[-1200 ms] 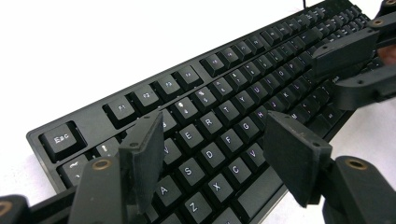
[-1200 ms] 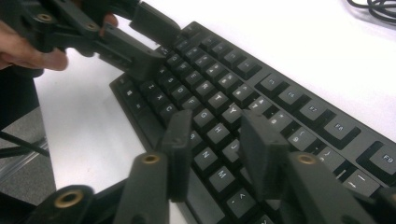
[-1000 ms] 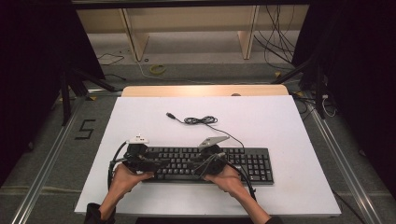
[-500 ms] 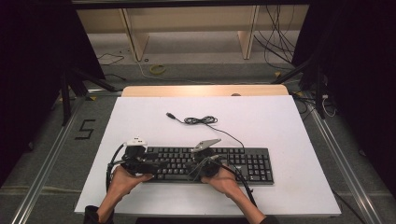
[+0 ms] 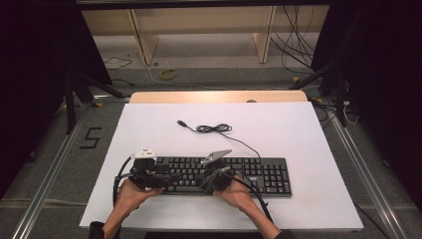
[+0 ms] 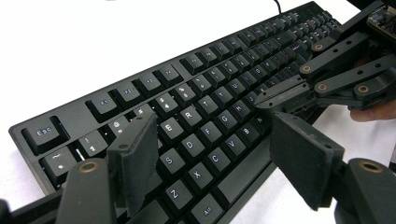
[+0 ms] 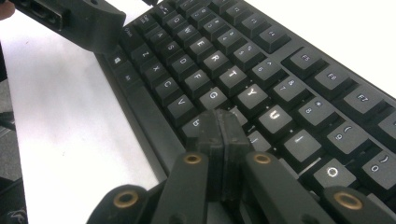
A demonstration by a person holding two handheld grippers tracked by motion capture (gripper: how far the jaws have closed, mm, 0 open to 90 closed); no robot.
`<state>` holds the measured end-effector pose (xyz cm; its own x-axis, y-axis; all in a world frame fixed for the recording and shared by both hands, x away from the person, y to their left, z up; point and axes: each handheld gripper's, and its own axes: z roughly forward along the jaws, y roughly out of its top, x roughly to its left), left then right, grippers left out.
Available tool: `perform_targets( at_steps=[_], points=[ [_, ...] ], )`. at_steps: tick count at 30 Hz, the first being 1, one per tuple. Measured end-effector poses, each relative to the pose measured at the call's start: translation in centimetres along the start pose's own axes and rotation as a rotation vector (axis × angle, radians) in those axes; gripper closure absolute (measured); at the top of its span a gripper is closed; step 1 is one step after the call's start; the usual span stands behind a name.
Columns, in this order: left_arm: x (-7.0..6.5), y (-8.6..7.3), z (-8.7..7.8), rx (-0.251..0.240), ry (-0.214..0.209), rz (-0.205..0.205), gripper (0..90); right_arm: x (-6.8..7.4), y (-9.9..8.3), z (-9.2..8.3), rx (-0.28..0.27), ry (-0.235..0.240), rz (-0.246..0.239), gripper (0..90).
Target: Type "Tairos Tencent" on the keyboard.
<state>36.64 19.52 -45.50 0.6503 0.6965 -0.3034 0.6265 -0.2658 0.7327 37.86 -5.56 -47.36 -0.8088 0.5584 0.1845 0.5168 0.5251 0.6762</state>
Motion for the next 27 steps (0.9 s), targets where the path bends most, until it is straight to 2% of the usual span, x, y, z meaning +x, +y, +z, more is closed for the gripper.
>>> perform_targets(
  at_steps=[6, 7, 11, 16, 19, 27],
  points=[
    [0.1, 0.0, 0.0, 0.001, 0.002, -0.003, 31.8, 0.1, -0.1, 0.2, 0.013, -0.007, -0.009, 90.0],
    [0.1, 0.0, 0.0, 0.001, 0.003, -0.004, 31.8, 0.1, -0.2, 0.3, 0.026, -0.014, -0.020, 90.0],
    [0.1, -0.1, 0.0, 0.003, 0.003, -0.004, 31.9, 0.4, -0.2, 0.4, 0.019, -0.032, -0.047, 90.0],
    [0.2, 0.0, 0.1, 0.006, 0.003, -0.002, 32.2, 0.2, -0.2, 0.2, 0.019, -0.021, -0.019, 90.0],
    [0.1, -0.1, 0.1, 0.009, 0.001, 0.001, 32.6, 0.1, -0.1, -0.1, -0.003, -0.016, -0.019, 90.0],
    [0.0, 0.0, 0.1, 0.009, -0.007, 0.011, 35.3, -0.1, -0.1, -0.7, -0.031, -0.004, -0.003, 82.5]
  ],
)
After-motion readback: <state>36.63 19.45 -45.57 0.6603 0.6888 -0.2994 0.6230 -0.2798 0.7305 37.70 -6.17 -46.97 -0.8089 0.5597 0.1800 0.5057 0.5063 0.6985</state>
